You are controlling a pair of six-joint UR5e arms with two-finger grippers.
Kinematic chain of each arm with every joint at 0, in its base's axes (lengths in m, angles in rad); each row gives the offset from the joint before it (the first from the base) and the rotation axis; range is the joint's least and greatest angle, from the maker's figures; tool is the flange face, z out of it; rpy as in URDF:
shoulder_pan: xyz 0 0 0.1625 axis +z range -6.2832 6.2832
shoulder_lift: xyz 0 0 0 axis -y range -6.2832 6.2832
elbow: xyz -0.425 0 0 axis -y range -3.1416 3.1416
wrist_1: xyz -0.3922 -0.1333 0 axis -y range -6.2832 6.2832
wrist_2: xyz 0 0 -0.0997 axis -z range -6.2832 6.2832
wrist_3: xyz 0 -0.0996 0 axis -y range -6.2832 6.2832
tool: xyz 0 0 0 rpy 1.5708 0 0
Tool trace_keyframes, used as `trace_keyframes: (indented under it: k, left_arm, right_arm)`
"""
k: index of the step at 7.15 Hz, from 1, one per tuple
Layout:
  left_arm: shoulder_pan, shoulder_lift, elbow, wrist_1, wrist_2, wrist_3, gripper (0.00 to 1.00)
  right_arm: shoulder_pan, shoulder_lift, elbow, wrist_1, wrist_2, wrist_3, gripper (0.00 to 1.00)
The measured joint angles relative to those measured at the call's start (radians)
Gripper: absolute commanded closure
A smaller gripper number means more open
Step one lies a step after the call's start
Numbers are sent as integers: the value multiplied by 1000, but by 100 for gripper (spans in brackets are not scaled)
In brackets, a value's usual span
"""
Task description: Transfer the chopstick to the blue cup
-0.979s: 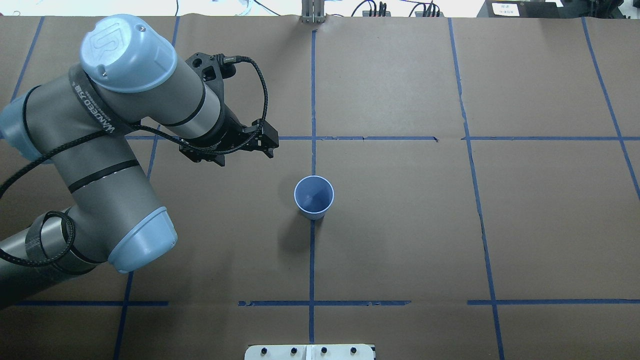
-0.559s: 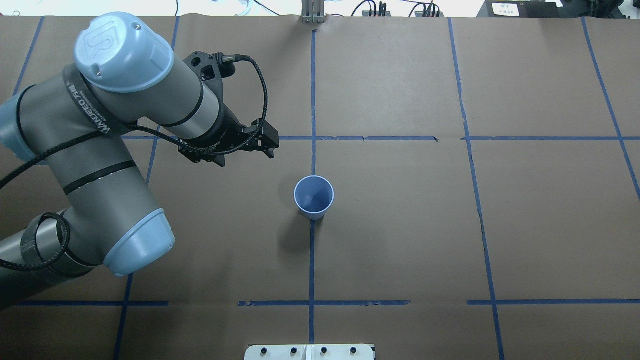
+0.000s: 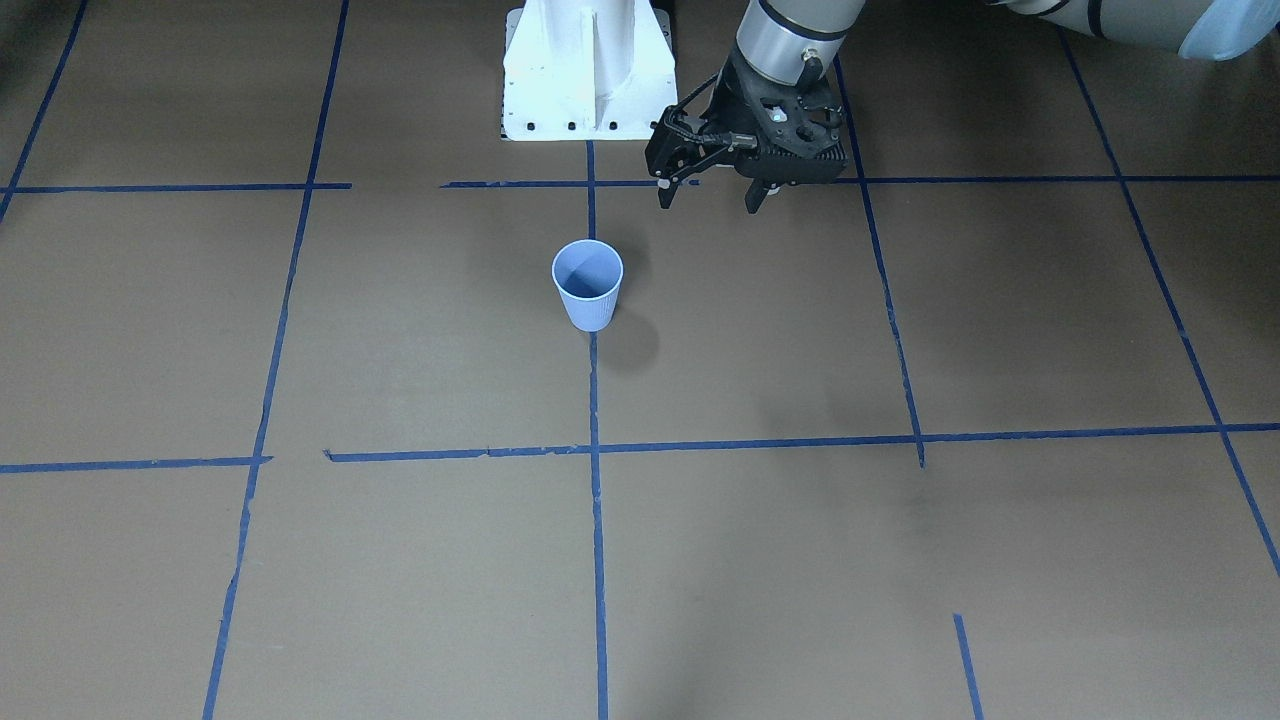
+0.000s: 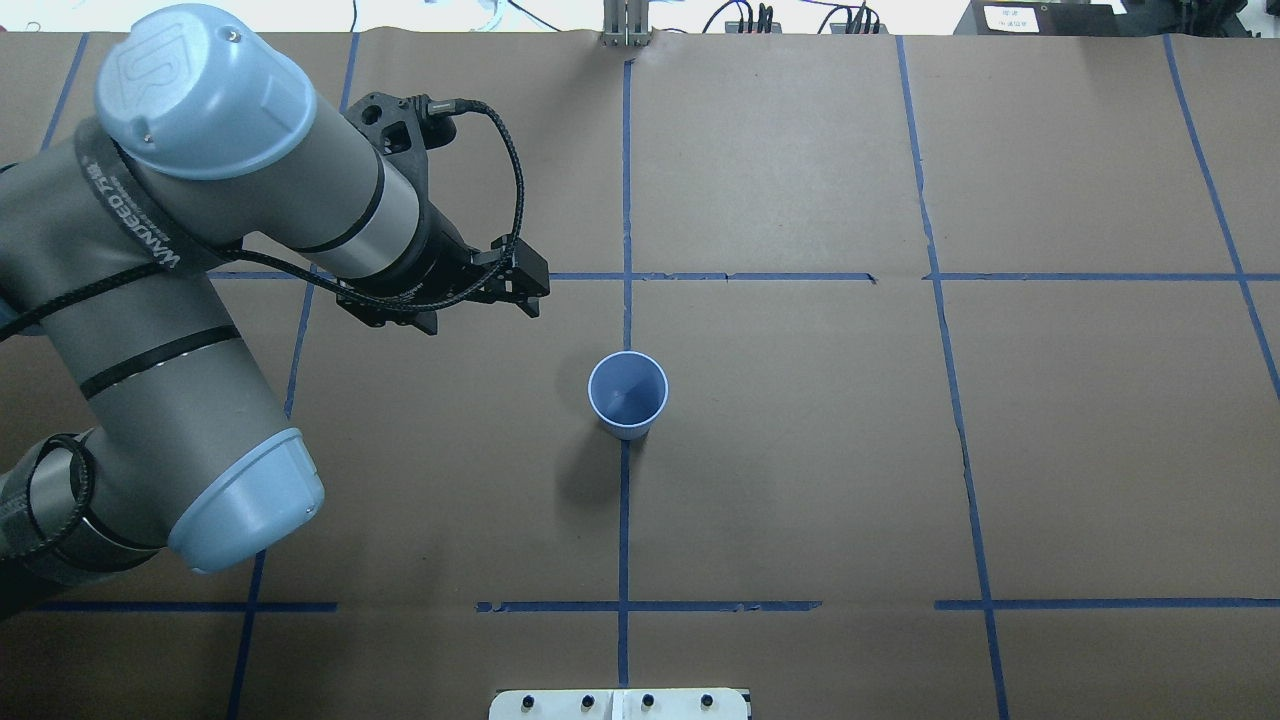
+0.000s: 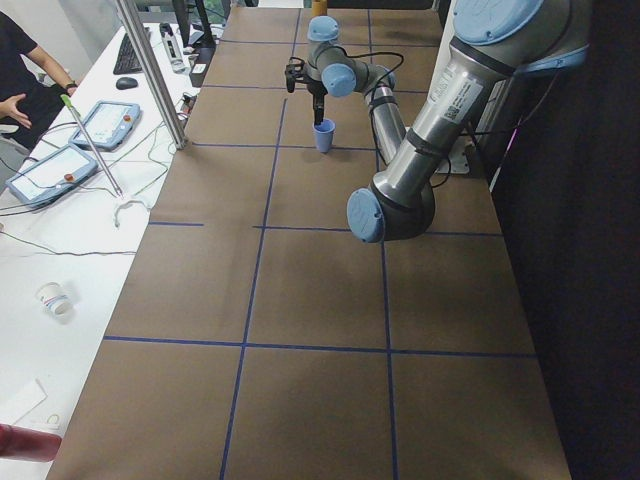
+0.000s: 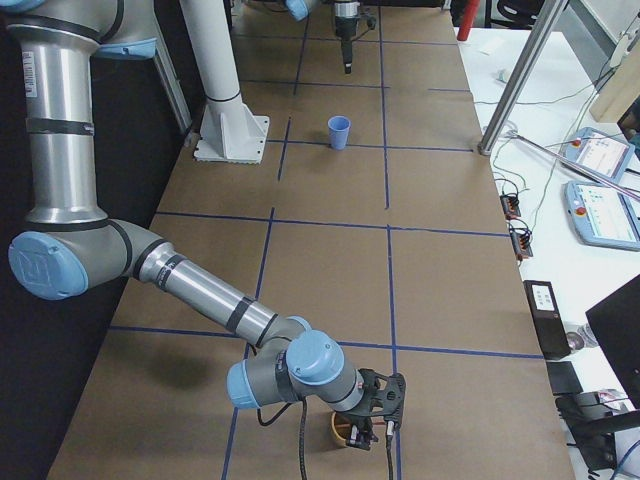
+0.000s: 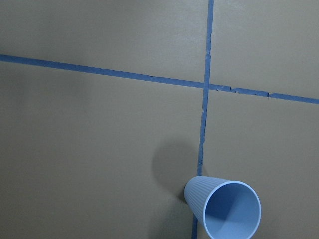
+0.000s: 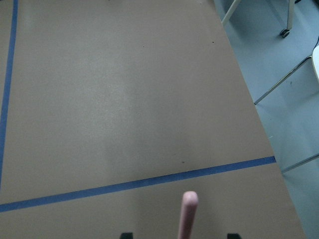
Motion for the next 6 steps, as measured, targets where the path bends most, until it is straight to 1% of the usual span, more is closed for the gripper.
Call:
trace_keyframes:
  k: [1,2,3,4,5,6]
  left_arm:
    - [-4,0,-3,3,0,1,0]
    - [-6,0,-4,4,0,1,0]
    - [-7,0,-4,5,0,2,0]
    - [-8,0,-4,5,0,2,0]
    - [-9,1,-4,5,0,2,0]
    - [-9,1,-4,5,0,2,0]
  right_arm:
    - [-3,2,0,0,-1,0,59]
    - [-6,4,0,0,-3,0,65]
    - [-8,7,-2,-1,-4,0,72]
    - [-9,11,-5,-1,-7,0,87]
    - [-10,15,-5,-1,-13,0,99]
    - [-10,19,-3,-1,-16,0,100]
